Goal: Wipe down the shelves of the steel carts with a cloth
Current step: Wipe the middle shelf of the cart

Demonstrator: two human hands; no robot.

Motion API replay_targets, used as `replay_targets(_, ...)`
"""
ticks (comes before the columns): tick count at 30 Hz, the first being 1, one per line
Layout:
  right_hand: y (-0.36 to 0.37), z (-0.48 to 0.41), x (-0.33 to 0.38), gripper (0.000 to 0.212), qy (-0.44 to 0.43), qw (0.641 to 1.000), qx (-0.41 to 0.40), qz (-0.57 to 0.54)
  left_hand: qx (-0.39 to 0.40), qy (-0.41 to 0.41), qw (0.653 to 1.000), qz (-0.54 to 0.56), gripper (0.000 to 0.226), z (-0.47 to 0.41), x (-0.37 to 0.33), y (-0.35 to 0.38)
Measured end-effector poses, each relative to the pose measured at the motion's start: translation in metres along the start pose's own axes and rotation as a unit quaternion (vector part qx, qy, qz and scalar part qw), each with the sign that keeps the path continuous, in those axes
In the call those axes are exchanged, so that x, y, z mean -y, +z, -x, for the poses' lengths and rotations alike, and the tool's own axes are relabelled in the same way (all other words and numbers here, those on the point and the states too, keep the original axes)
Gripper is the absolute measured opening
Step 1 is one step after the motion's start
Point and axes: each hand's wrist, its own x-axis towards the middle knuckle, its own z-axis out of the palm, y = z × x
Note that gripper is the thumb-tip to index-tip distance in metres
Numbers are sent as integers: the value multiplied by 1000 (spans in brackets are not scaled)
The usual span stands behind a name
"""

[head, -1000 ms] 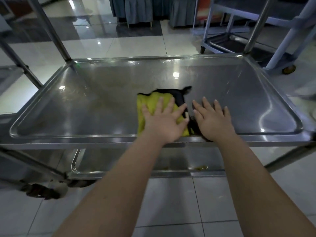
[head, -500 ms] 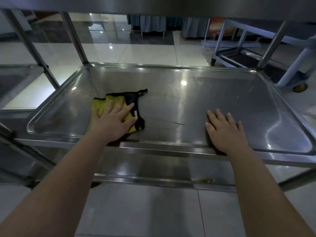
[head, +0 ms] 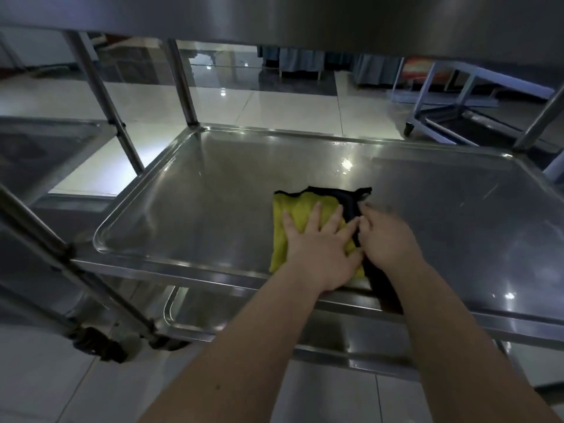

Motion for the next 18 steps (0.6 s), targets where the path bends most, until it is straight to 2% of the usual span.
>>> replay_targets(6, -1, 7, -11, 51, -22, 997, 18, 75, -49, -11, 998, 30, 64, 6, 43, 0)
replay_targets(9, -1, 5, -9, 50, -9, 997, 23, 70, -64, -86, 994, 30, 64, 21, 107, -7)
replay_targets(13, 1, 7, -3, 52, 2, 997, 32, 72, -29, -198, 979, 40, 62, 47, 188, -15)
replay_targets(16, 4, 5, 1, 52, 4, 995, 42, 89, -18, -219, 975, 29, 59, 45, 191, -15)
replay_targets(18, 5, 6, 3, 52, 6, 994, 49, 101, -25, -194, 980, 36, 58, 32, 164, -13)
